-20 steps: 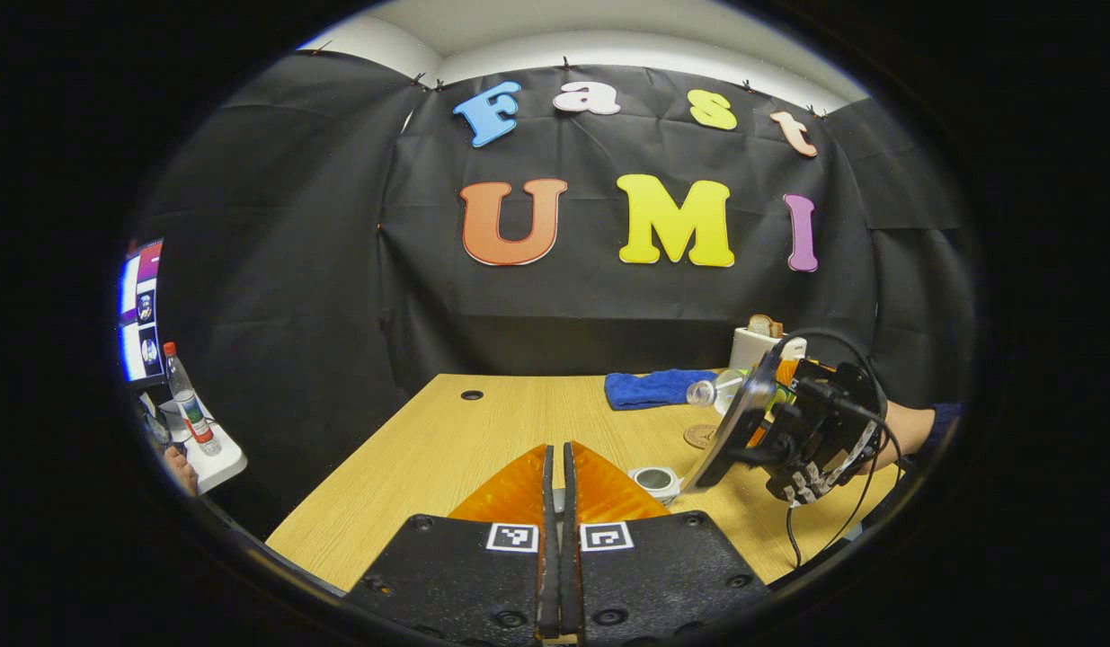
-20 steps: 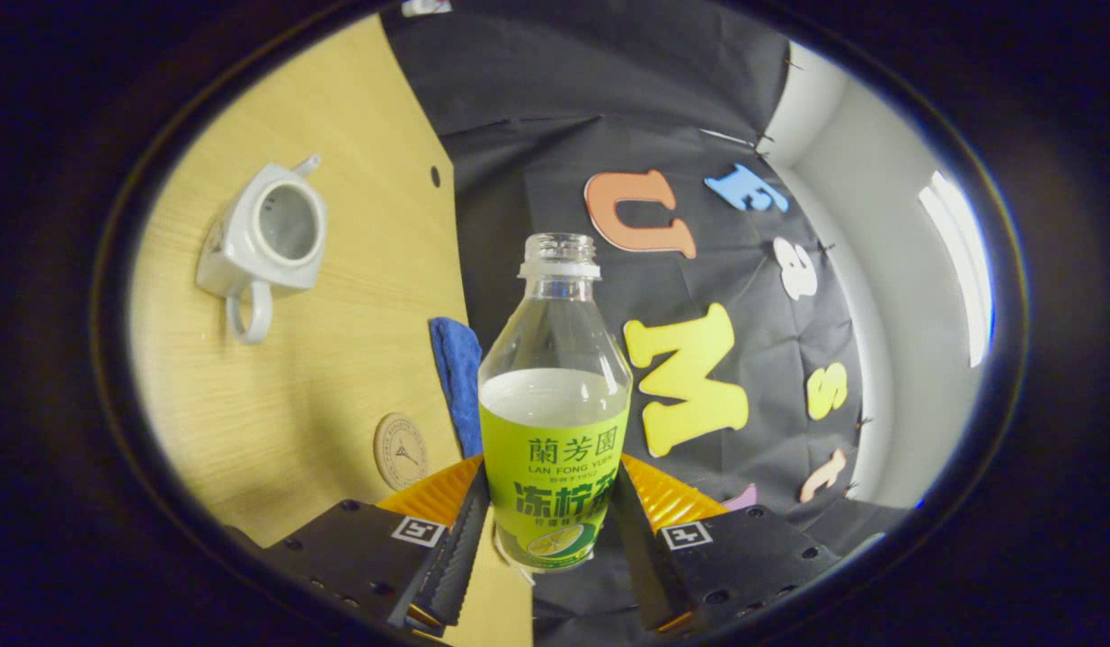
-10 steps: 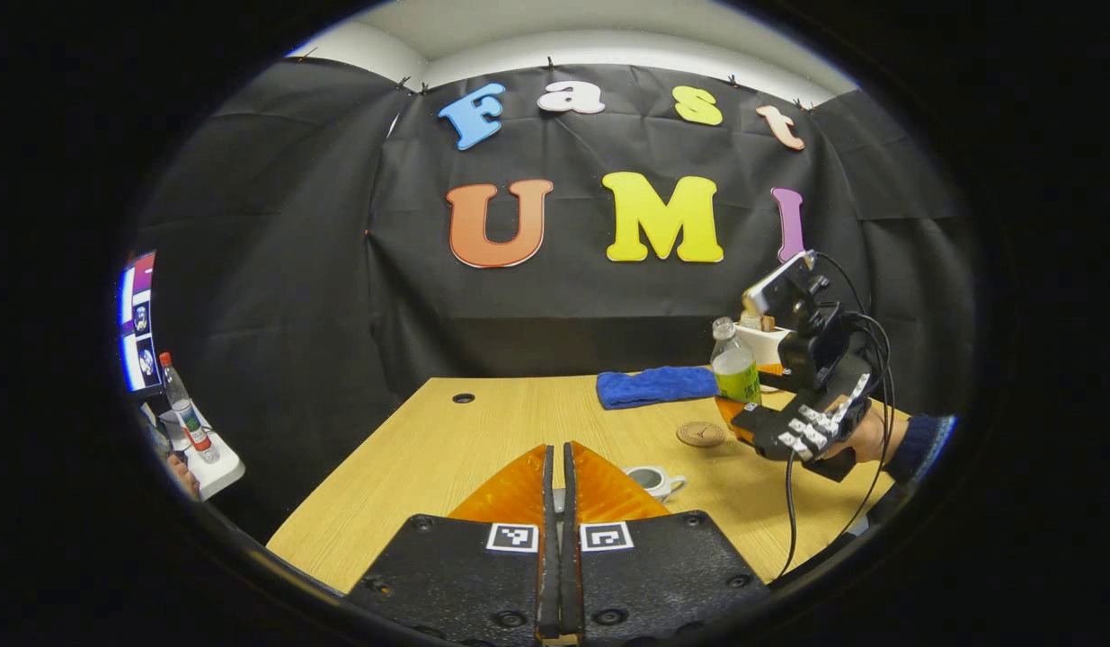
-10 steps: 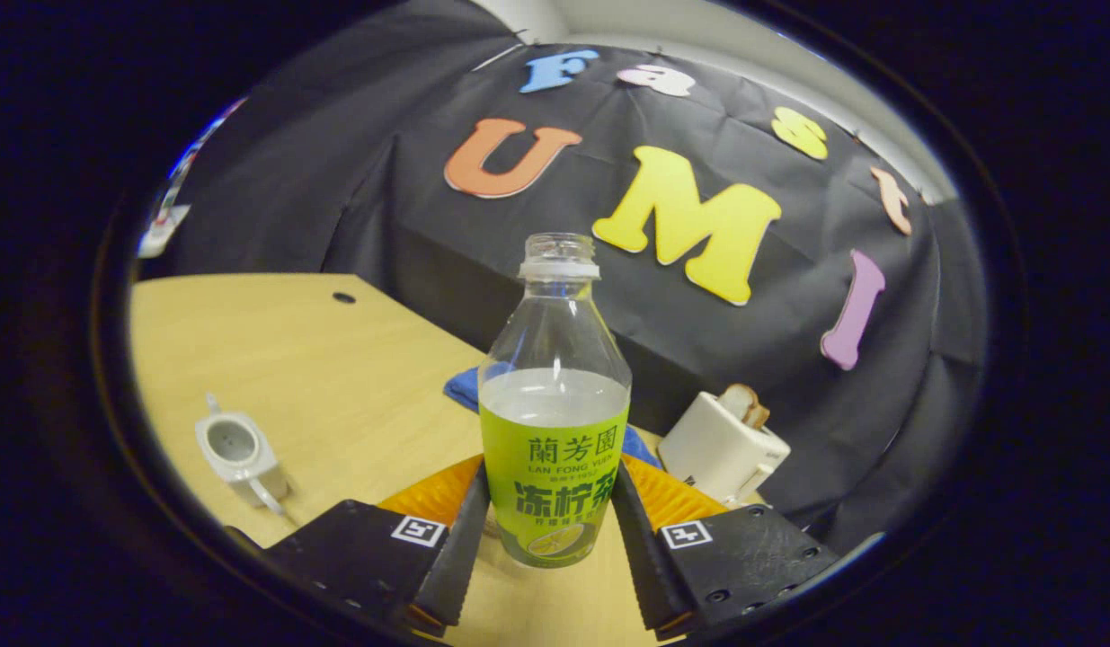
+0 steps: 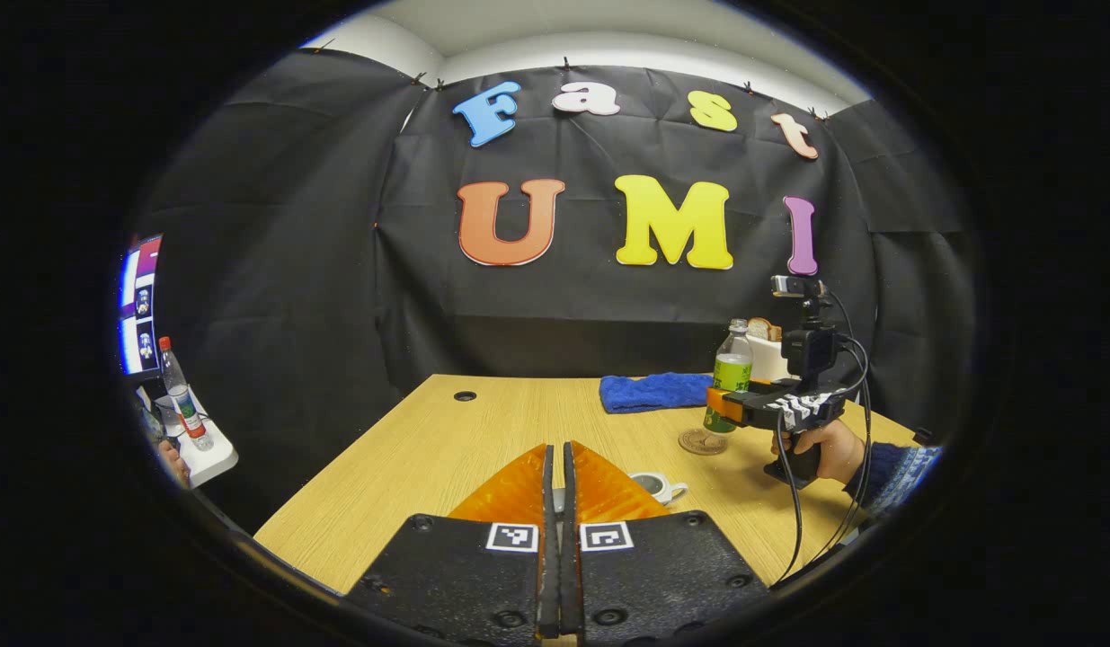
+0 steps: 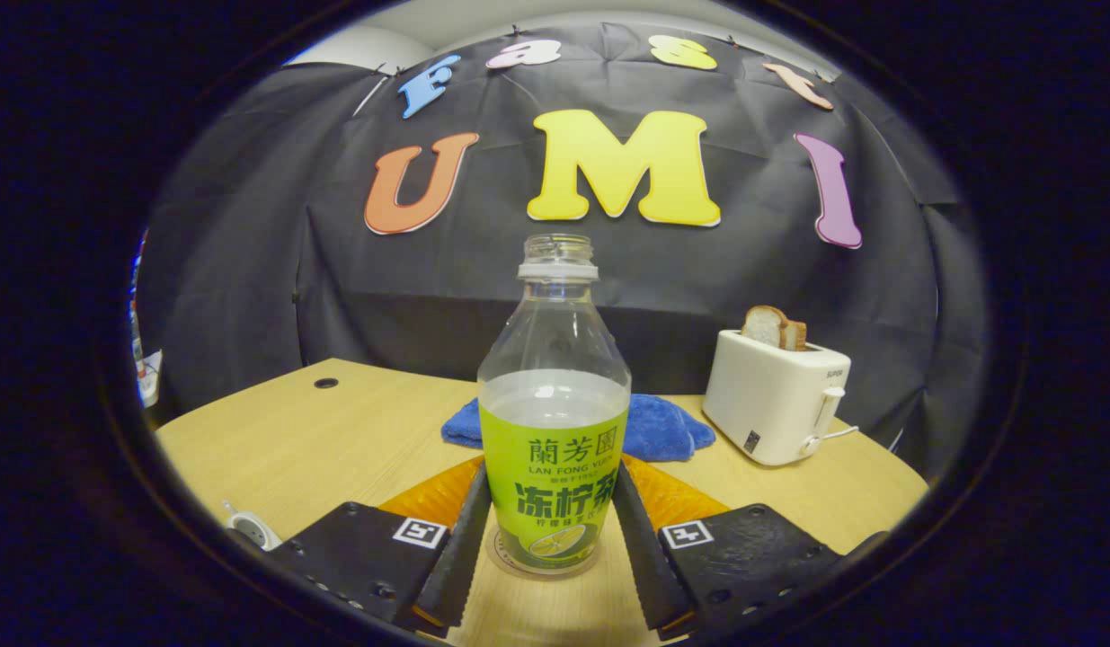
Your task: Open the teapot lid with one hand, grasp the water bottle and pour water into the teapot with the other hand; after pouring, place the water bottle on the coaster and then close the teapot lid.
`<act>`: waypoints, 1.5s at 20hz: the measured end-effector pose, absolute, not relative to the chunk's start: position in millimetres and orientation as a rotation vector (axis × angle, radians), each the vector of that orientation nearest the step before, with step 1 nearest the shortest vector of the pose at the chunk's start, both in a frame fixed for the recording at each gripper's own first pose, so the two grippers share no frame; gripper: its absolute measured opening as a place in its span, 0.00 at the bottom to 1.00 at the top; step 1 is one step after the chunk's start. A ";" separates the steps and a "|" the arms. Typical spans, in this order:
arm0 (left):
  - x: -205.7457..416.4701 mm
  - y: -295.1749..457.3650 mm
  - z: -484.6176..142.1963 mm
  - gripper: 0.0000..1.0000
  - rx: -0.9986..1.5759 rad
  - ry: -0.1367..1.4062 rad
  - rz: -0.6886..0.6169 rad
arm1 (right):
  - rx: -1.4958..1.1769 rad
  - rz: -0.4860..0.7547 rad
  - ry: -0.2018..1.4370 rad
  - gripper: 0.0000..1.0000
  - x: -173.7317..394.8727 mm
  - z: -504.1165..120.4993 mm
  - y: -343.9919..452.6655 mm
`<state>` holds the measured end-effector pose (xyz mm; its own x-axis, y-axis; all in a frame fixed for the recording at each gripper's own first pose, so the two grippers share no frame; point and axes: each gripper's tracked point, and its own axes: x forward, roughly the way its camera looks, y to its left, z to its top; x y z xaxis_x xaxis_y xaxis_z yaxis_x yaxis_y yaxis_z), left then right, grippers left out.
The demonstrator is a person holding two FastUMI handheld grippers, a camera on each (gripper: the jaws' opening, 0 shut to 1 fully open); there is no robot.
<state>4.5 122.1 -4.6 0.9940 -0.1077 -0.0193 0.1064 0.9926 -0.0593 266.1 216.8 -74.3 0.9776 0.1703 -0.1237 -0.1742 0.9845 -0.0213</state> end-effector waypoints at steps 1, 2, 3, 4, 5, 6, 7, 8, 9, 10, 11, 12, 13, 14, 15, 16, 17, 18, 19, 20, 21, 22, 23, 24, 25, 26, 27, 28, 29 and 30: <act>5.1 120.6 -6.2 0.03 -0.054 0.026 -0.109 | -0.031 0.174 0.128 0.73 270.6 -80.1 218.7; 5.6 121.4 -6.8 0.03 -0.048 0.027 -0.107 | -0.034 0.177 0.133 0.73 274.1 -84.1 220.8; 6.3 121.2 -7.4 0.03 -0.047 0.029 -0.104 | -0.041 0.177 0.137 0.73 277.8 -89.5 221.7; 7.6 119.2 -8.7 0.03 -0.047 0.033 -0.108 | -0.041 0.178 0.143 0.72 279.9 -93.5 222.8; 8.7 116.6 -10.7 0.03 -0.046 0.038 -0.112 | -0.033 0.188 0.156 0.73 280.6 -98.3 225.0; 9.1 116.4 -12.5 0.03 -0.043 0.043 -0.112 | -0.025 0.189 0.152 0.75 281.8 -97.4 224.6; 9.5 116.2 -12.9 0.03 -0.038 0.047 -0.110 | -0.019 0.192 0.151 0.77 281.9 -99.2 223.6; 9.6 115.7 -14.2 0.03 -0.035 0.049 -0.111 | -0.024 0.188 0.152 0.77 281.3 -97.8 222.2; 9.7 114.9 -14.1 0.03 -0.032 0.048 -0.111 | -0.027 0.183 0.150 0.78 280.1 -97.1 220.0; 10.4 115.4 -13.3 0.03 -0.030 0.047 -0.109 | -0.023 0.183 0.153 0.85 277.6 -95.0 219.0; 10.0 115.7 -12.9 0.03 -0.028 0.046 -0.105 | -0.020 0.185 0.155 0.95 273.5 -93.5 217.3; 9.7 115.4 -12.8 0.03 -0.026 0.045 -0.104 | -0.007 0.190 0.152 0.98 269.6 -91.6 215.8; 9.7 114.7 -12.3 0.03 -0.028 0.043 -0.105 | 0.010 0.197 0.150 0.98 264.1 -88.4 214.5; 8.5 113.8 -11.8 0.03 -0.035 0.041 -0.108 | 0.020 0.208 0.146 0.98 255.9 -84.2 212.8; 7.7 111.1 -10.6 0.03 -0.047 0.039 -0.119 | 0.023 0.214 0.135 0.98 248.2 -78.4 210.5; 6.6 106.8 -7.4 0.03 -0.060 0.033 -0.129 | 0.012 0.203 0.132 0.98 240.4 -75.6 203.6; 6.8 103.5 -4.5 0.03 -0.065 0.023 -0.136 | 0.003 0.193 0.132 0.97 231.9 -74.2 194.7; 7.5 99.8 -4.8 0.03 -0.068 0.020 -0.142 | -0.003 0.201 0.129 0.96 222.1 -72.8 191.2; 9.0 96.8 -5.0 0.03 -0.065 0.015 -0.145 | -0.012 0.202 0.125 0.97 212.4 -70.6 184.7; 10.1 94.8 -5.1 0.03 -0.059 0.012 -0.146 | -0.024 0.210 0.114 0.97 201.2 -68.0 176.4; 11.4 93.3 -3.7 0.03 -0.058 0.004 -0.143 | -0.046 0.207 0.104 0.97 190.4 -65.2 167.9; 13.3 91.6 -3.7 0.03 -0.063 0.003 -0.137 | -0.071 0.204 0.092 0.96 180.6 -63.7 157.6; 14.6 87.8 -4.2 0.03 -0.058 0.003 -0.140 | -0.107 0.186 0.097 0.96 171.4 -63.1 146.5; 15.1 84.1 -4.6 0.03 -0.051 0.000 -0.138 | -0.134 0.172 0.103 0.96 161.2 -64.1 134.2; 15.5 80.7 -4.7 0.03 -0.042 -0.002 -0.136 | -0.146 0.160 0.100 0.95 151.0 -60.7 124.9; 16.7 78.3 -5.5 0.03 -0.037 -0.006 -0.134 | -0.144 0.150 0.090 0.96 140.8 -56.0 114.7; 17.8 73.4 -6.5 0.03 -0.038 -0.005 -0.137 | -0.129 0.146 0.076 0.95 131.0 -49.2 106.6; 19.5 67.4 -6.3 0.03 -0.044 -0.007 -0.146 | -0.111 0.136 0.066 0.95 121.6 -44.8 97.1; 20.6 63.3 -5.0 0.03 -0.049 -0.014 -0.153 | -0.094 0.128 0.061 0.97 111.2 -41.7 88.1; 21.4 62.1 -3.3 0.03 -0.048 -0.025 -0.149 | -0.082 0.133 0.052 0.96 100.2 -38.8 81.6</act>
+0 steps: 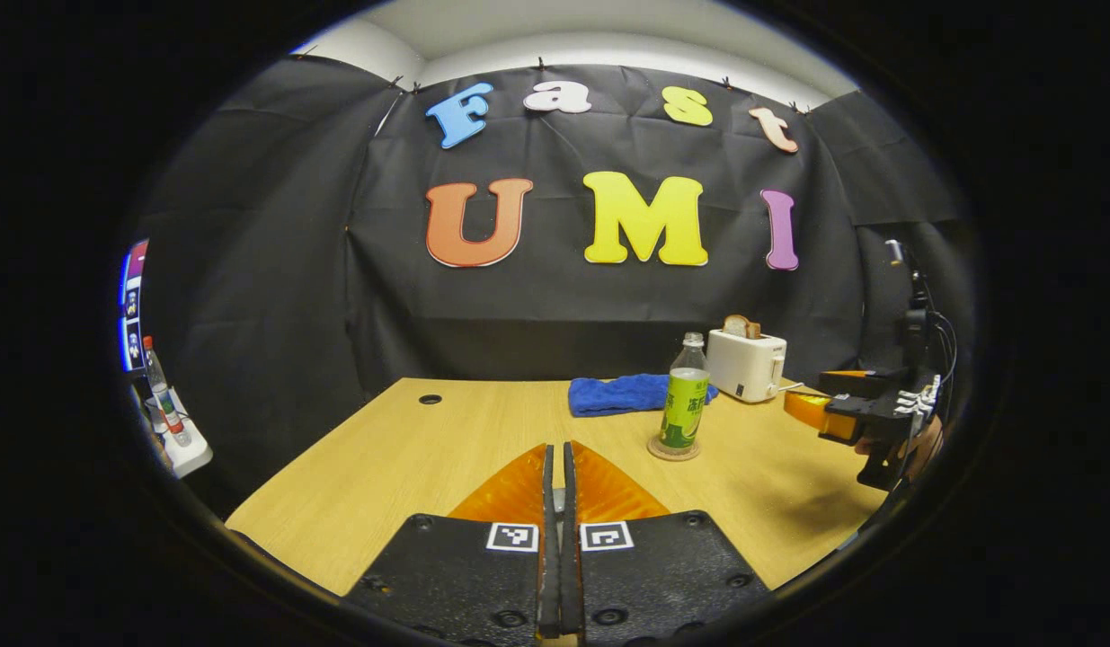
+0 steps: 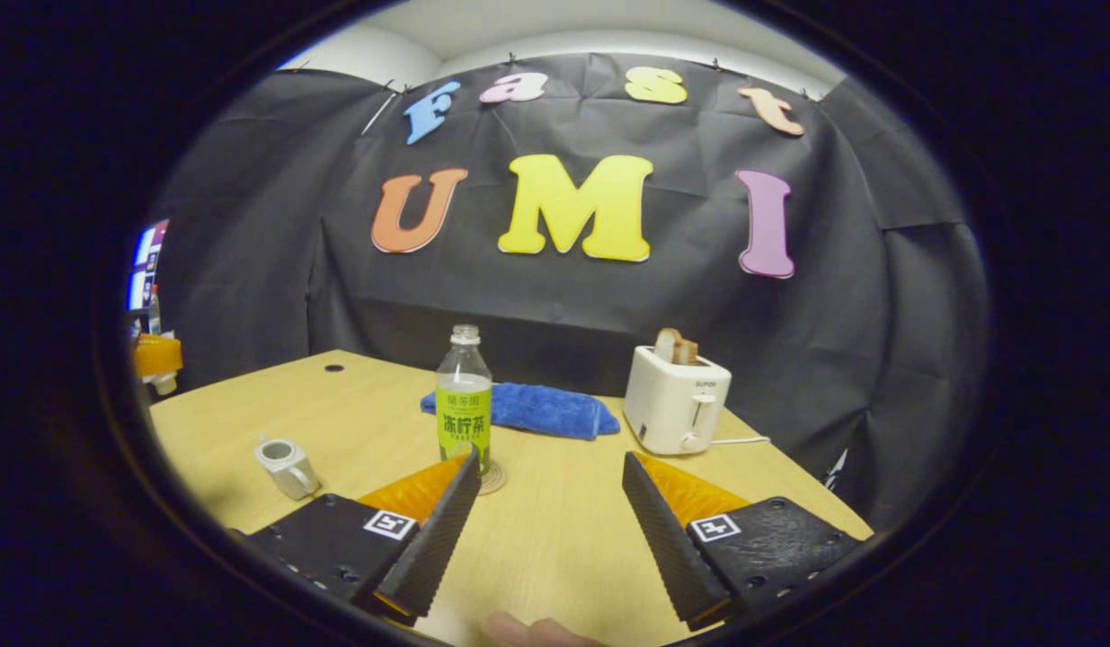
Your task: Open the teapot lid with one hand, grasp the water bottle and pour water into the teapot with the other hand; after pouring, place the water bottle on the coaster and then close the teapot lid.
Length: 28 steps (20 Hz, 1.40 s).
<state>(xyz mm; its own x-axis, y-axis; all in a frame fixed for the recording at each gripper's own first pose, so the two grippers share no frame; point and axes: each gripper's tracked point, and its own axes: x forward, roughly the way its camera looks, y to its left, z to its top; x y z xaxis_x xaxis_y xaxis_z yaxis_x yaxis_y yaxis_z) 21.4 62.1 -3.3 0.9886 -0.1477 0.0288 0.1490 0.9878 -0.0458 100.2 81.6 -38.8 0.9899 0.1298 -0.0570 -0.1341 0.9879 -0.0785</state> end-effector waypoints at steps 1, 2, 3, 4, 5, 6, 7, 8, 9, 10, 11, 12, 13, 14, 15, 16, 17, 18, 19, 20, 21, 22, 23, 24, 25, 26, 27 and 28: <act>22.3 61.4 -0.8 0.03 -0.042 -0.036 -0.143 | -0.067 0.133 0.037 0.95 91.1 -33.8 76.4; 23.4 60.5 2.1 0.03 -0.037 -0.050 -0.141 | -0.057 0.134 0.022 0.95 82.6 -30.3 69.0; 24.9 60.4 3.8 0.03 -0.035 -0.063 -0.138 | -0.051 0.139 0.001 0.97 75.4 -26.4 63.5; 27.7 59.1 6.3 0.03 -0.040 -0.080 -0.134 | -0.052 0.133 -0.025 0.95 69.8 -20.4 54.9; 32.4 57.4 7.5 0.03 -0.051 -0.086 -0.133 | -0.051 0.127 -0.049 0.95 66.3 -14.6 45.3; 38.4 53.4 4.4 0.03 -0.058 -0.080 -0.138 | -0.053 0.123 -0.063 0.96 62.9 -11.8 37.0; 46.1 49.7 2.3 0.03 -0.060 -0.078 -0.140 | -0.050 0.117 -0.071 0.95 61.1 -11.4 28.7; 54.1 44.9 -1.1 0.03 -0.062 -0.063 -0.149 | -0.043 0.109 -0.075 0.95 58.9 -10.8 20.9; 60.6 40.3 -3.9 0.03 -0.057 -0.060 -0.154 | -0.037 0.103 -0.072 0.95 57.8 -12.4 14.3; 67.7 37.3 -4.2 0.03 -0.055 -0.065 -0.156 | -0.042 0.096 -0.073 0.95 56.4 -10.9 8.4; 75.6 32.9 -8.0 0.03 -0.048 -0.064 -0.159 | -0.056 0.083 -0.079 0.95 55.8 -9.2 0.5; 84.3 31.0 -11.1 0.03 -0.047 -0.071 -0.152 | -0.062 0.071 -0.095 0.96 55.2 -4.4 -6.2; 93.1 27.6 -16.1 0.03 -0.049 -0.069 -0.153 | -0.060 0.065 -0.108 0.95 54.3 -1.1 -10.9; 101.9 22.6 -23.7 0.03 -0.056 -0.060 -0.159 | -0.050 0.069 -0.111 0.95 54.0 0.2 -12.7; 109.6 19.5 -31.4 0.03 -0.058 -0.051 -0.160 | -0.037 0.075 -0.115 0.95 53.8 0.7 -14.6; 115.1 18.7 -38.6 0.03 -0.055 -0.044 -0.155 | -0.026 0.078 -0.119 0.94 53.9 1.7 -16.1; 120.0 19.9 -45.4 0.03 -0.056 -0.038 -0.145 | -0.017 0.080 -0.122 0.95 55.7 2.0 -18.0; 125.5 18.7 -50.2 0.03 -0.067 -0.033 -0.142 | -0.014 0.083 -0.121 0.95 56.9 1.7 -19.3; 129.1 17.8 -54.3 0.03 -0.086 -0.030 -0.141 | -0.014 0.086 -0.120 0.95 57.3 0.4 -19.4; 133.0 17.6 -57.5 0.03 -0.103 -0.026 -0.136 | -0.018 0.089 -0.117 0.95 58.1 -1.9 -19.3; 135.8 18.3 -60.8 0.03 -0.111 -0.023 -0.126 | -0.026 0.087 -0.115 0.95 59.9 -3.6 -20.4; 139.7 19.4 -65.1 0.03 -0.117 -0.017 -0.118 | -0.040 0.082 -0.113 0.95 61.3 -5.3 -22.6; 141.3 17.6 -68.2 0.03 -0.122 -0.008 -0.123 | -0.055 0.079 -0.114 0.95 62.8 -6.8 -23.4; 143.8 16.4 -72.8 0.00 -0.122 0.003 -0.122 | -0.066 0.072 -0.109 0.95 65.4 -9.2 -26.1; 142.8 14.3 -73.0 0.03 -0.115 -0.001 -0.129 | -0.072 0.070 -0.103 0.95 67.1 -10.8 -28.1; 143.6 13.9 -74.1 0.03 -0.097 -0.008 -0.125 | -0.070 0.070 -0.101 0.96 67.5 -12.2 -29.0; 142.9 13.9 -75.0 0.03 -0.076 -0.012 -0.118 | -0.063 0.068 -0.098 0.95 69.1 -12.7 -29.7; 142.7 12.4 -76.9 0.03 -0.063 -0.013 -0.114 | -0.055 0.071 -0.094 0.95 68.9 -13.3 -29.7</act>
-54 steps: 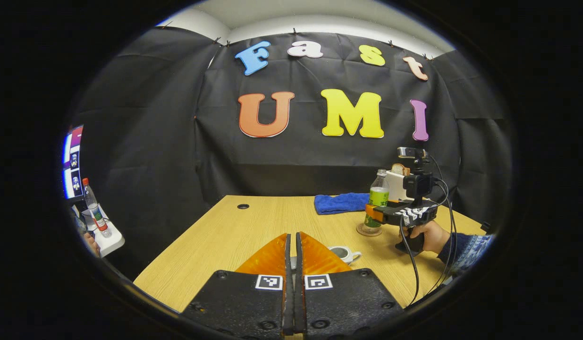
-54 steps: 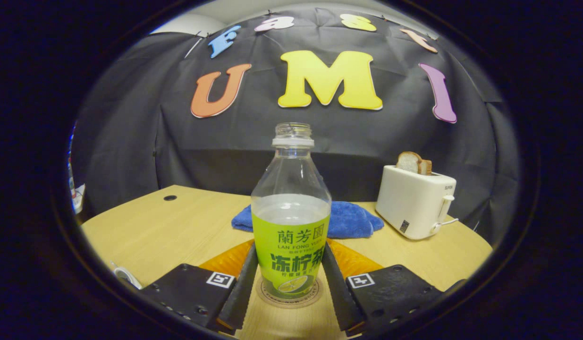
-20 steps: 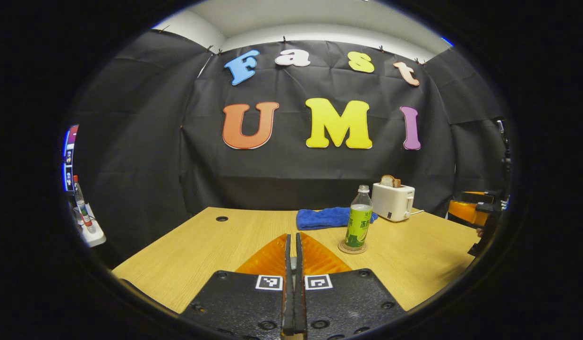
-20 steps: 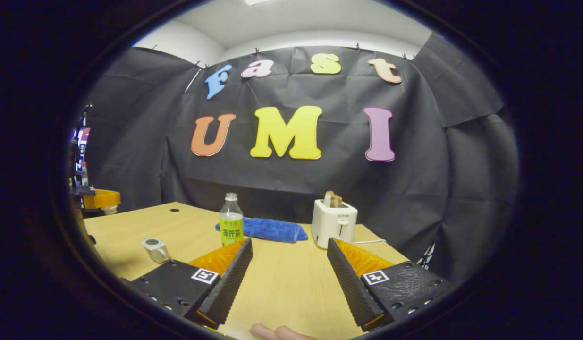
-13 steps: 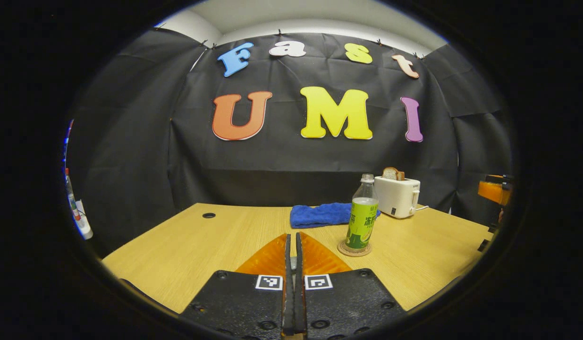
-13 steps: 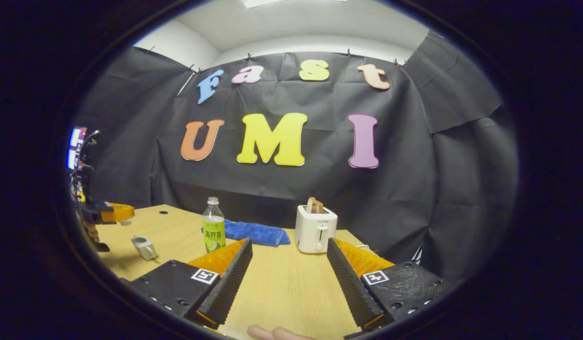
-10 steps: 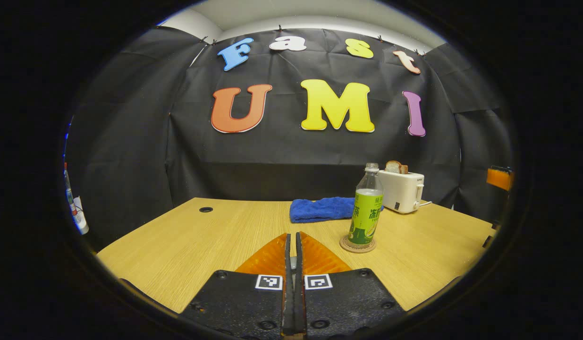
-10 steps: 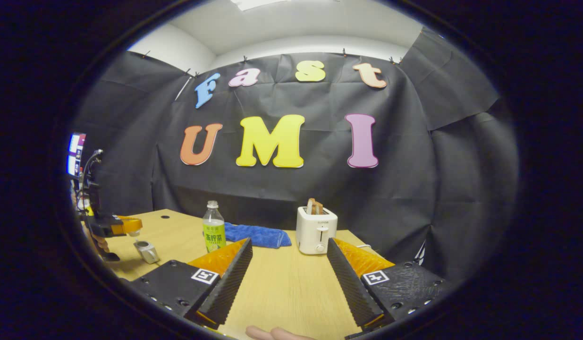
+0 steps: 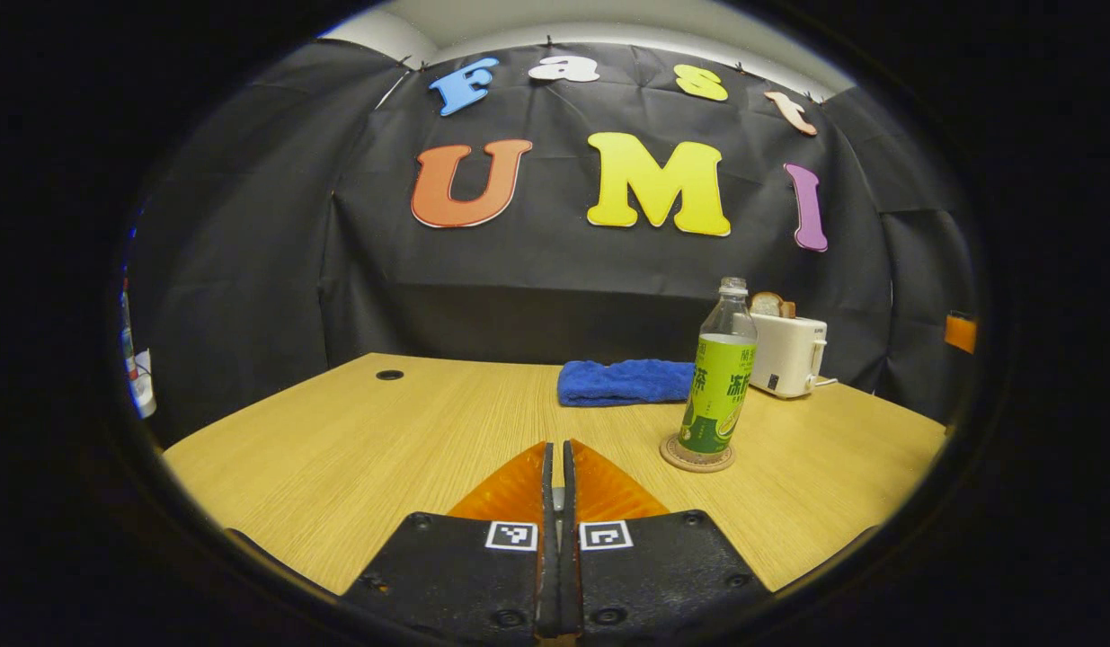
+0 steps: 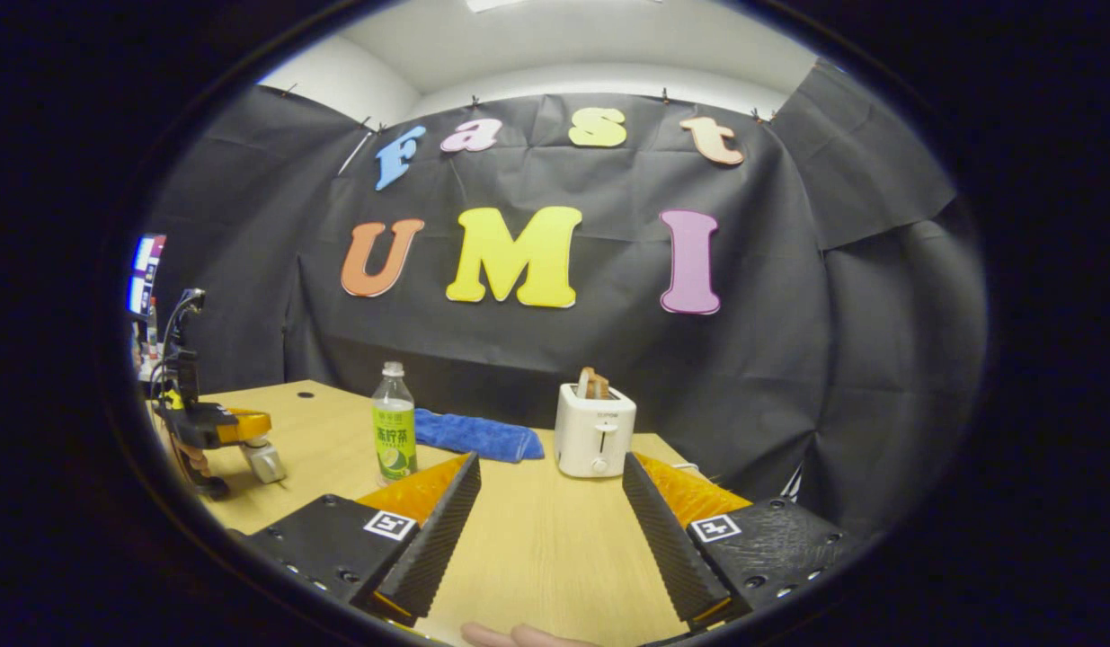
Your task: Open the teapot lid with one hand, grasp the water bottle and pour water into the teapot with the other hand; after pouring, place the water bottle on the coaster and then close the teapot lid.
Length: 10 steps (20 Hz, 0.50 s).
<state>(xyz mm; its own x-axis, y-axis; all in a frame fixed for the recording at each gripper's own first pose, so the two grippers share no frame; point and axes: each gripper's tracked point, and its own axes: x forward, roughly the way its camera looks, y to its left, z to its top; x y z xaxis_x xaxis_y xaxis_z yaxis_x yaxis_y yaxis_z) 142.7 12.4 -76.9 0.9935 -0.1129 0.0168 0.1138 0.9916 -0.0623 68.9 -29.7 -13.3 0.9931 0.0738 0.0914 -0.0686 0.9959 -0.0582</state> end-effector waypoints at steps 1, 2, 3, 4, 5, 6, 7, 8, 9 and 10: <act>141.9 13.2 -76.0 0.03 -0.049 -0.022 -0.101 | -0.052 0.075 -0.090 0.95 69.7 -15.1 -28.9; 141.1 13.8 -77.1 0.03 -0.033 -0.024 -0.087 | -0.053 0.075 -0.088 0.95 70.7 -15.1 -28.4; 140.5 16.2 -79.4 0.03 -0.024 -0.024 -0.070 | -0.058 0.074 -0.089 0.95 70.6 -14.7 -29.0; 143.3 12.6 -89.7 0.04 -0.032 0.010 -0.076 | -0.062 0.074 -0.092 0.95 69.7 -14.1 -28.6; 143.4 13.5 -90.0 0.04 -0.033 0.001 -0.063 | -0.065 0.077 -0.094 0.95 70.0 -13.8 -27.3; 141.0 12.4 -87.0 0.04 -0.041 0.012 -0.065 | -0.067 0.081 -0.095 0.95 68.8 -14.4 -25.9; 142.4 13.0 -88.4 0.04 -0.037 0.013 -0.060 | -0.069 0.084 -0.095 0.95 69.3 -15.1 -24.9; 142.4 14.0 -88.5 0.05 -0.031 0.018 -0.049 | -0.068 0.089 -0.093 0.95 69.2 -15.5 -23.4; 143.2 13.4 -89.4 0.05 -0.025 0.023 -0.044 | -0.069 0.092 -0.093 0.95 68.1 -15.3 -22.0; 143.0 12.1 -90.1 0.07 -0.021 0.027 -0.041 | -0.070 0.091 -0.092 0.95 68.8 -15.4 -22.6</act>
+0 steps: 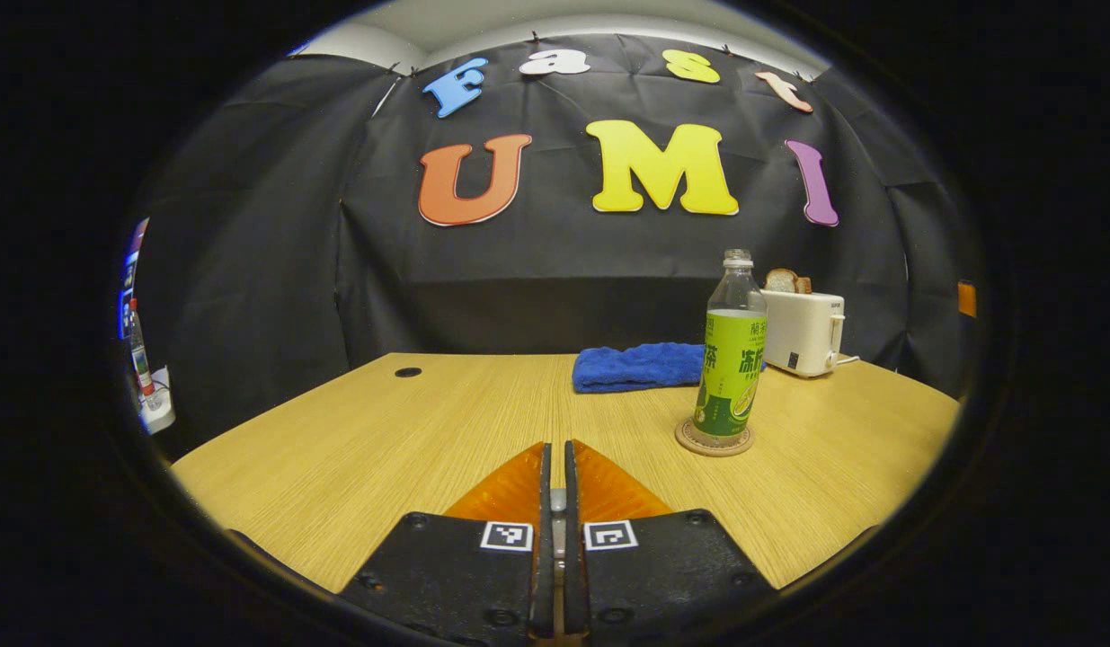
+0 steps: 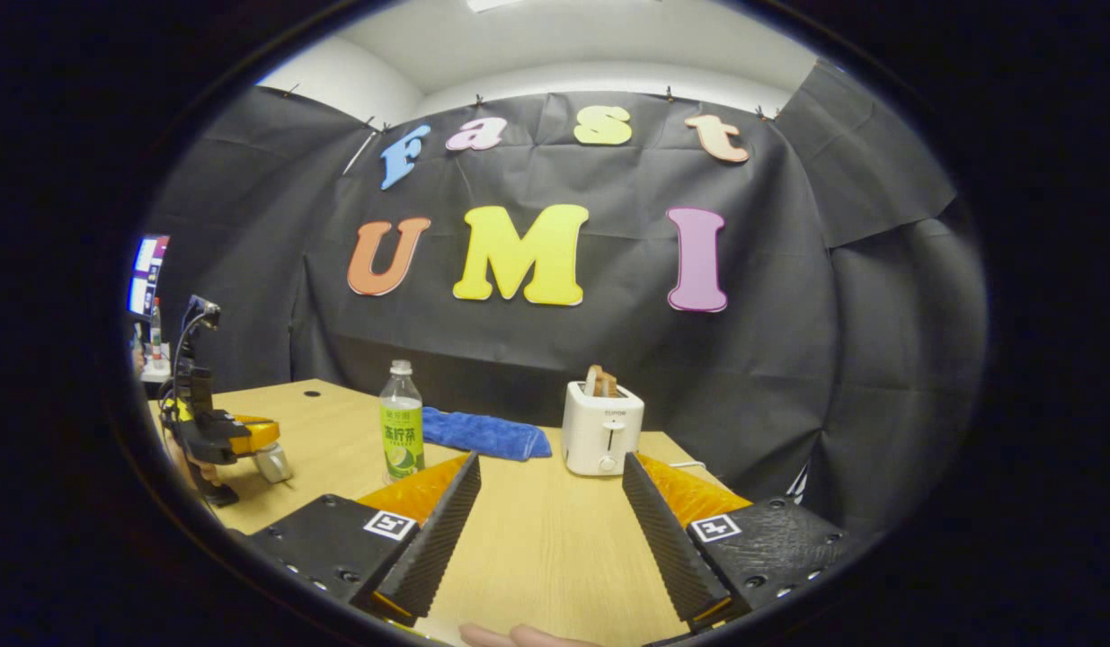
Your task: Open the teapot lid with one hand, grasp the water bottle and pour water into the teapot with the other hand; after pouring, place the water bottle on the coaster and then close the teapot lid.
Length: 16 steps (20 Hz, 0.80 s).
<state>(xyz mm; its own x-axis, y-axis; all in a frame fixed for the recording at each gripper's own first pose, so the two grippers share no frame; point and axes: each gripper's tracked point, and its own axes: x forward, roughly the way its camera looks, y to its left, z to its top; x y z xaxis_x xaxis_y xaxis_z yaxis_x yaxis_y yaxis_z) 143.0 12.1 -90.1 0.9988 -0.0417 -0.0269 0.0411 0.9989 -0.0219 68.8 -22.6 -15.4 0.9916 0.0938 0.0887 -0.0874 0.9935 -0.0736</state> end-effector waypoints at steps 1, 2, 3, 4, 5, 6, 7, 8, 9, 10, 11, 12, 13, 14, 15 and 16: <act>143.9 11.2 -89.6 0.10 -0.020 0.030 -0.037 | -0.070 0.091 -0.091 0.95 69.9 -16.4 -22.8; 143.9 9.0 -89.7 0.11 -0.017 0.033 -0.039 | -0.072 0.092 -0.091 0.95 69.1 -16.1 -22.1; 143.4 7.3 -88.6 0.17 -0.007 0.040 -0.043 | -0.074 0.090 -0.090 0.95 69.5 -16.9 -22.3; 143.6 4.3 -89.7 0.22 0.006 0.050 -0.046 | -0.076 0.090 -0.089 0.95 69.2 -16.6 -22.0; 142.8 3.2 -90.3 0.30 0.016 0.063 -0.040 | -0.076 0.091 -0.091 0.95 68.1 -15.7 -21.0; 141.0 6.4 -90.4 0.36 0.018 0.075 -0.025 | -0.077 0.093 -0.095 0.95 67.5 -15.2 -21.1; 139.4 5.5 -87.1 0.45 0.017 0.076 -0.031 | -0.080 0.094 -0.100 0.95 66.6 -14.3 -19.9; 136.5 5.5 -80.9 0.53 0.009 0.076 -0.024 | -0.083 0.093 -0.106 0.95 65.9 -12.8 -20.2; 131.7 5.6 -72.3 0.67 -0.002 0.063 -0.024 | -0.083 0.091 -0.111 0.95 66.1 -11.6 -21.1; 127.2 6.3 -62.3 0.73 -0.009 0.047 -0.020 | -0.082 0.089 -0.115 0.95 65.3 -10.4 -21.0; 121.7 7.6 -50.6 0.83 -0.013 0.026 -0.017 | -0.081 0.089 -0.116 0.95 65.2 -9.7 -20.4; 116.8 10.7 -39.6 0.85 -0.012 0.007 -0.006 | -0.080 0.093 -0.117 0.95 64.3 -9.7 -18.7; 109.6 13.4 -26.9 0.93 -0.014 -0.015 0.006 | -0.079 0.095 -0.116 0.95 64.3 -10.4 -16.9; 103.2 13.3 -15.4 0.95 -0.019 -0.032 0.006 | -0.079 0.092 -0.111 0.95 63.5 -10.3 -16.7; 96.9 8.0 -7.8 0.96 -0.028 -0.031 -0.020 | -0.075 0.090 -0.109 0.95 62.1 -9.7 -17.1; 90.0 0.6 -4.4 0.96 -0.038 -0.019 -0.050 | -0.070 0.091 -0.110 0.95 59.2 -7.1 -15.6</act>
